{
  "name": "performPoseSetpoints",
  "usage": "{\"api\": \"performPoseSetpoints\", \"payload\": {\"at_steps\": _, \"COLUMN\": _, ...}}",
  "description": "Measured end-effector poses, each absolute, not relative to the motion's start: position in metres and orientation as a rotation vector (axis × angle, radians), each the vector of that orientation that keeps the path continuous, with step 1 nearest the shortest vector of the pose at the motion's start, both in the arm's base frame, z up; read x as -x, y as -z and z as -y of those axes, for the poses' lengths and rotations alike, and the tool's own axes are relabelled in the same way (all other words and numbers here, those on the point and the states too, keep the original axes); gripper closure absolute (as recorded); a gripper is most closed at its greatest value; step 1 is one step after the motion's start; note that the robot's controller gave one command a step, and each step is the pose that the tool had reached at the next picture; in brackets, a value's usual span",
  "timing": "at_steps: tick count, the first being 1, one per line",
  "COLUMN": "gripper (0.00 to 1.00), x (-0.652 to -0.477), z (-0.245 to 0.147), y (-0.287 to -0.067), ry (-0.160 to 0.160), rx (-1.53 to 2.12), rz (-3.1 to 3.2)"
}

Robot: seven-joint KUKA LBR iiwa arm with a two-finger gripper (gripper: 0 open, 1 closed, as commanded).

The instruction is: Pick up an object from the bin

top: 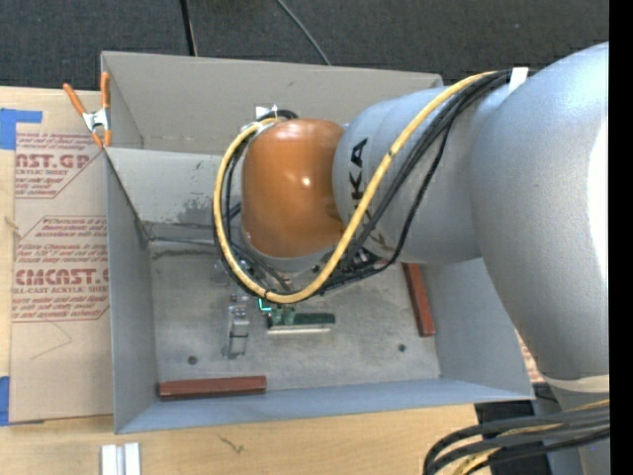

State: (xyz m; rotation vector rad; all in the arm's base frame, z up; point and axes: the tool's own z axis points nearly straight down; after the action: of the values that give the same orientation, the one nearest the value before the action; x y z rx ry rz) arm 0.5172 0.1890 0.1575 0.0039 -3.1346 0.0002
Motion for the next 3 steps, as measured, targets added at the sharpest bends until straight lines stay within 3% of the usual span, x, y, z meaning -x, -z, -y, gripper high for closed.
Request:
{"api": "performPoseSetpoints", "payload": {"at_steps": 1, "gripper": 0.00, "x": -0.519, "z": -0.188, "y": -0.162, "ry": 0.002, "rx": -0.002, "rz": 3.142}}
{"api": "performPoseSetpoints", "payload": {"at_steps": 2, "gripper": 0.00, "x": -0.544, "z": -0.138, "y": -0.122, "ry": 0.004, "rx": -0.060, "rz": 3.146}}
{"api": "performPoseSetpoints", "payload": {"at_steps": 3, "gripper": 0.00, "x": -0.583, "z": -0.122, "y": -0.093, "ry": -0.006, "rx": -0.114, "rz": 3.141}}
